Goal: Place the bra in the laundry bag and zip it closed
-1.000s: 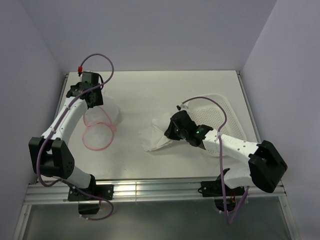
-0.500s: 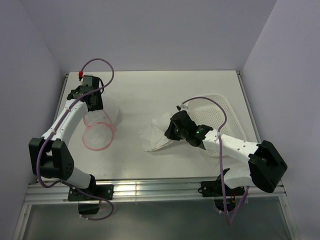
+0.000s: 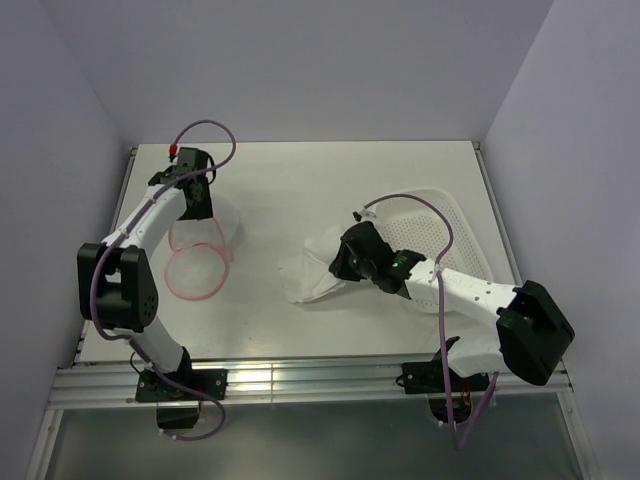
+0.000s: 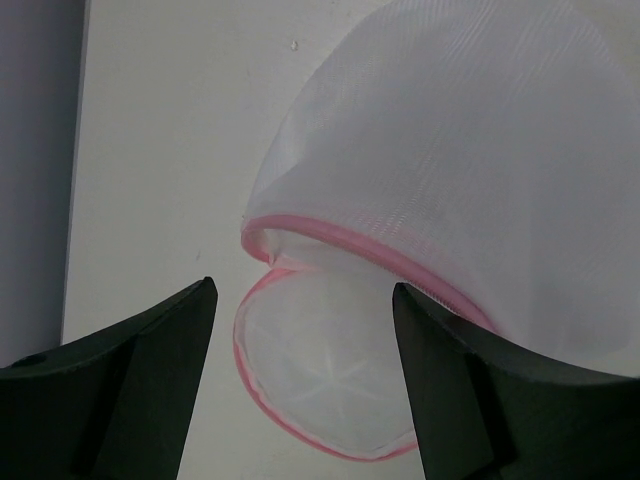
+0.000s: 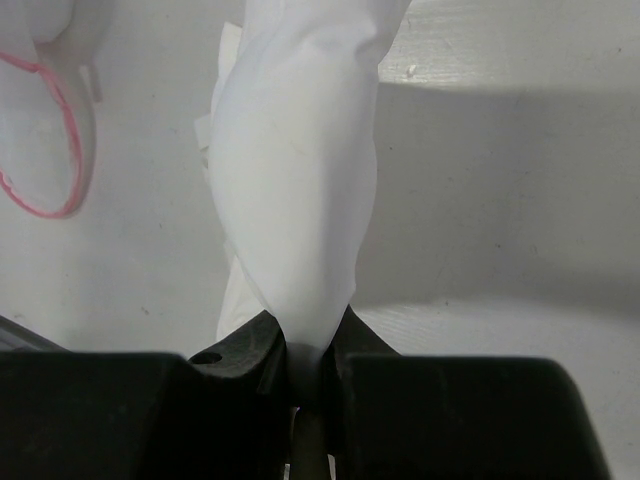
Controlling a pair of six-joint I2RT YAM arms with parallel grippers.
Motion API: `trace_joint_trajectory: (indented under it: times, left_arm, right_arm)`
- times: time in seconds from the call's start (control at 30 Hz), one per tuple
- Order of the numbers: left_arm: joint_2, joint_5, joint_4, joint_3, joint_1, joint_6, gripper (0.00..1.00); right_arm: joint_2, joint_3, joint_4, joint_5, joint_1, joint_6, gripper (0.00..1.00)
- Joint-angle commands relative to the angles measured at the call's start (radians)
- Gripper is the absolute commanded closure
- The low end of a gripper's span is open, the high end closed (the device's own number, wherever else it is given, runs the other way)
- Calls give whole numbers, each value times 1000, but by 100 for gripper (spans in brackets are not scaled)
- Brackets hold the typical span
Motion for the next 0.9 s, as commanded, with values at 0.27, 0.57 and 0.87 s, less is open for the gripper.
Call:
trace_joint_trajectory:
  times: [0.27,0.57,0.87]
  left_arm:
    - [32,90,37,134,38,-16,22]
    - [66,206,114,117,107,-30,25]
    - [128,274,170,114,121,-34,31]
  right_arm:
    - [-15,-18,21,16,4,-3,100]
    - [-26,-1,0,25,4,-6,100]
    - [-38,-16,9,21,4,4,100]
